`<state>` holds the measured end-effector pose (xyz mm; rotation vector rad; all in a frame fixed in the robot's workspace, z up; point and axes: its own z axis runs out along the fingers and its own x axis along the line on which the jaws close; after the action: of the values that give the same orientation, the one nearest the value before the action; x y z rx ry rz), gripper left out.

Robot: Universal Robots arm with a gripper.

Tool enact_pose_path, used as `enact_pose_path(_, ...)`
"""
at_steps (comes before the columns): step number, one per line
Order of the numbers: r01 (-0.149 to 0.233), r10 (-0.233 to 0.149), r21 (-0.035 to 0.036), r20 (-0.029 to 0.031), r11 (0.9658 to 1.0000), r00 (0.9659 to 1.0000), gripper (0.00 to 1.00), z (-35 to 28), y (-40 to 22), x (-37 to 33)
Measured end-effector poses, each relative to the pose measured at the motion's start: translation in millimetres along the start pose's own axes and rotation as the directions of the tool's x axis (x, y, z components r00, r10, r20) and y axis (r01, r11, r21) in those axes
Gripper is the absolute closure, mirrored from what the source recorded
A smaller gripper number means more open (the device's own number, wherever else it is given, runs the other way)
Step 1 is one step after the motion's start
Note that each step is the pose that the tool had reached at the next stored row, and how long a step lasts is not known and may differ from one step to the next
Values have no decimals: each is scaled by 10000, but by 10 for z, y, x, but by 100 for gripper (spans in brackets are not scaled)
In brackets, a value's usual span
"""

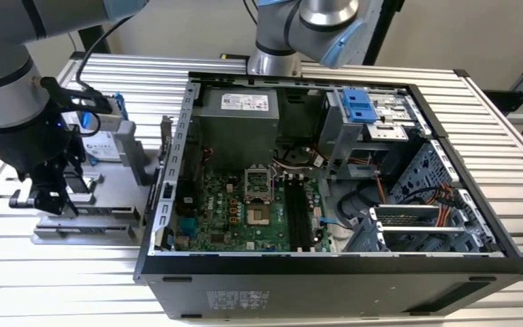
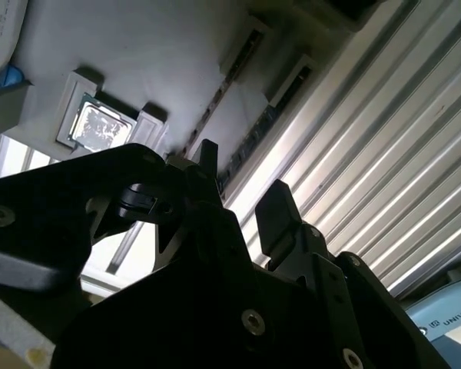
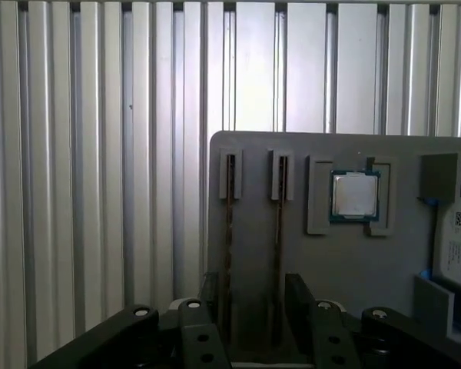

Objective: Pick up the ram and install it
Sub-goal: 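Pick up the ram and move it above insertion slot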

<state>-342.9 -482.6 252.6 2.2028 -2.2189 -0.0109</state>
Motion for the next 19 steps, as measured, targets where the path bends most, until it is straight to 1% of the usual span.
enact_pose_path(8, -68, 68, -9, -23, 10000, 10000, 0, 94, -1, 3)
enact_pose_path(12, -160, 159, -14, -56, 9999, 9999, 0, 141, -3, 3)
enact_pose_path(16, -272, 271, -38, -85, 9996, 9996, 0, 179, -2, 4)
enact_pose_path(19, -316, 315, -77, -139, 9995, 9994, 0, 195, -3, 7)
